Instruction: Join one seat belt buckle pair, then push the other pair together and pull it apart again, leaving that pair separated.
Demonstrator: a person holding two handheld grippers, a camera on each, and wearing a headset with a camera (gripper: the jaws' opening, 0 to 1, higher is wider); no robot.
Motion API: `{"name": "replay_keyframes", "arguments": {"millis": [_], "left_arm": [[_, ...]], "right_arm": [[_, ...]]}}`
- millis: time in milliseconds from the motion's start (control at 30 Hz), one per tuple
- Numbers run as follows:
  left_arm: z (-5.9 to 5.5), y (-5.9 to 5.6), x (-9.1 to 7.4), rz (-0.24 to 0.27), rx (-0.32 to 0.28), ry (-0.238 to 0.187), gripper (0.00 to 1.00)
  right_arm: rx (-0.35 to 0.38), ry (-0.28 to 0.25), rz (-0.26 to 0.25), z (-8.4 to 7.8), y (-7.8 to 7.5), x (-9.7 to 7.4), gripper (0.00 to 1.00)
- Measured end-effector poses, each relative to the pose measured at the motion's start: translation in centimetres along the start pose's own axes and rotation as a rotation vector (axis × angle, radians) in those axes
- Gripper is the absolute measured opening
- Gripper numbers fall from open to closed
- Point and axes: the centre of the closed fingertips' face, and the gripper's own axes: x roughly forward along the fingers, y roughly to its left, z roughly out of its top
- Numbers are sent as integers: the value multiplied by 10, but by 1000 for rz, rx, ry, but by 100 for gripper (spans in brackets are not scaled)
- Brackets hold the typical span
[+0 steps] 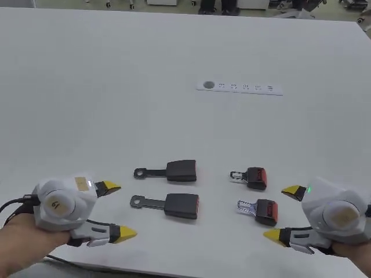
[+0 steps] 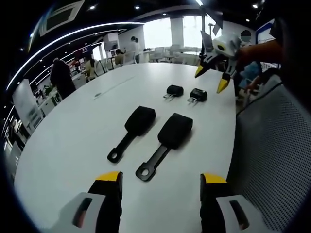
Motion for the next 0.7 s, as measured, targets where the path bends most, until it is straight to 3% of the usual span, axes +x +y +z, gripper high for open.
{"name": "replay_keyframes", "arguments": {"millis": [333,433,700], "left_arm": [[13,8,16,-51,52,7,57],[20,5,23,-70,77,2,54],[32,0,40,-130,138,41,51]], "right_arm": [[-17,24,47,0,5,4,45],[-13,34,60,-2,6,6,42],[-24,60,84,-5,5,11,39]]}}
